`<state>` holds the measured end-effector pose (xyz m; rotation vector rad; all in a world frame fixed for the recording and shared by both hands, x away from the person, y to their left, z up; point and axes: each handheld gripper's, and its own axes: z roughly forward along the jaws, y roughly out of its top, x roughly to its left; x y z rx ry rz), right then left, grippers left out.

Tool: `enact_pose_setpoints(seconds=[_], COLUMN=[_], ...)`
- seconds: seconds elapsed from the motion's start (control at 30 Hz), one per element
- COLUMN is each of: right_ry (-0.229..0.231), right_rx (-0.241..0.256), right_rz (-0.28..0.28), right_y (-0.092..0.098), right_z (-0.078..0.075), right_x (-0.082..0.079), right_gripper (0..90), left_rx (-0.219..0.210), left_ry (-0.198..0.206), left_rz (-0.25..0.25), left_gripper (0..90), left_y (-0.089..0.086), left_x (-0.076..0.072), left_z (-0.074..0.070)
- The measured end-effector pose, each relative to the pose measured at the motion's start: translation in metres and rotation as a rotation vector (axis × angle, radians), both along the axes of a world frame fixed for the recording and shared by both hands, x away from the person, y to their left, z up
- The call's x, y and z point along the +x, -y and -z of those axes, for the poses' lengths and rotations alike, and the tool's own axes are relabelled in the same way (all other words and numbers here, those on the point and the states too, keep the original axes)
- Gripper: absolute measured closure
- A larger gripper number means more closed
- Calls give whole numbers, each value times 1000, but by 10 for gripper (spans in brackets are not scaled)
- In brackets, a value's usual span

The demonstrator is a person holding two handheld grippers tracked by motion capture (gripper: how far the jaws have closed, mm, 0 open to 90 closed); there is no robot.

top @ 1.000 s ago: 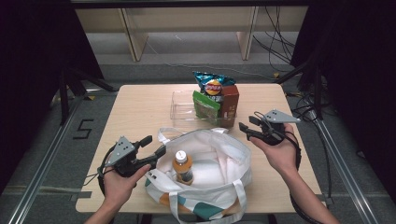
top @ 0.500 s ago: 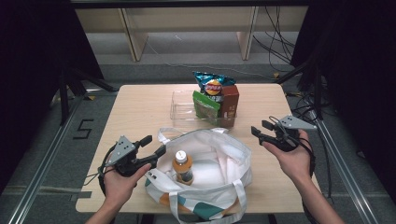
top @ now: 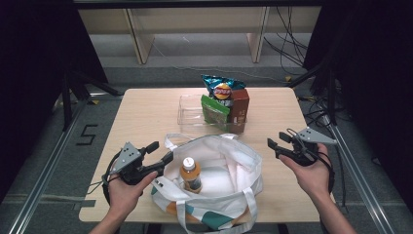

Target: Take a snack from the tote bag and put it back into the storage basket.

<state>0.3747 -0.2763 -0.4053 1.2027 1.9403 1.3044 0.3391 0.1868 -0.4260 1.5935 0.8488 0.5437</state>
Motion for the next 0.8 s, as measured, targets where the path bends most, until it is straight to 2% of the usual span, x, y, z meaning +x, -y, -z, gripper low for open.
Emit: enact_pose_setpoints(seconds=[0.03,0.1,0.27,0.3,0.33,0.37,0.4,0.43,0.5,0.53,0.57,0.6,0.67,0.7,0.77,0.8], right_ry=[-7,10,-5,22,6,4,7,18,6,22,18,-3,1,21,18,-3], right_rx=[4,-9,-10,-33,-14,-22,5,-29,4,-19,-27,12,-5,-23,-22,-2], right_rz=[3,0,27,32,35,43,43,45,55,54,56,58,58,51,52,67], right_y=[1,5,8,10,10,12,11,15,15,18,20,17,20,22,23,20], right_z=[0,2,2,3,1,1,0,0,1,1,1,1,2,2,3,2], right_x=[-2,-3,-7,-6,-8,-8,-8,-8,-8,-7,-7,-8,-8,-6,-6,-8], right_gripper=[472,472,471,471,471,471,471,471,469,469,469,469,469,469,468,468], left_rx=[-5,-6,-17,-15,-17,-26,-26,-24,-25,-21,-23,-23,-35,-25,-38,-31], left_ry=[1,5,11,14,17,13,15,18,23,15,17,22,31,25,34,30], left_rz=[1,5,10,14,18,21,27,30,44,40,43,47,59,56,73,74], left_gripper=[320,321,321,321,320,320,318,319,320,321,321,321,323,324,331,335], left_y=[0,0,2,2,2,3,4,4,6,6,7,7,9,9,12,13], left_x=[-1,-2,-6,-7,-9,-11,-14,-15,-20,-22,-24,-25,-25,-27,-28,-29], left_z=[0,-1,-3,-4,-5,-5,-6,-6,-6,-6,-7,-7,-8,-9,-11,-11])
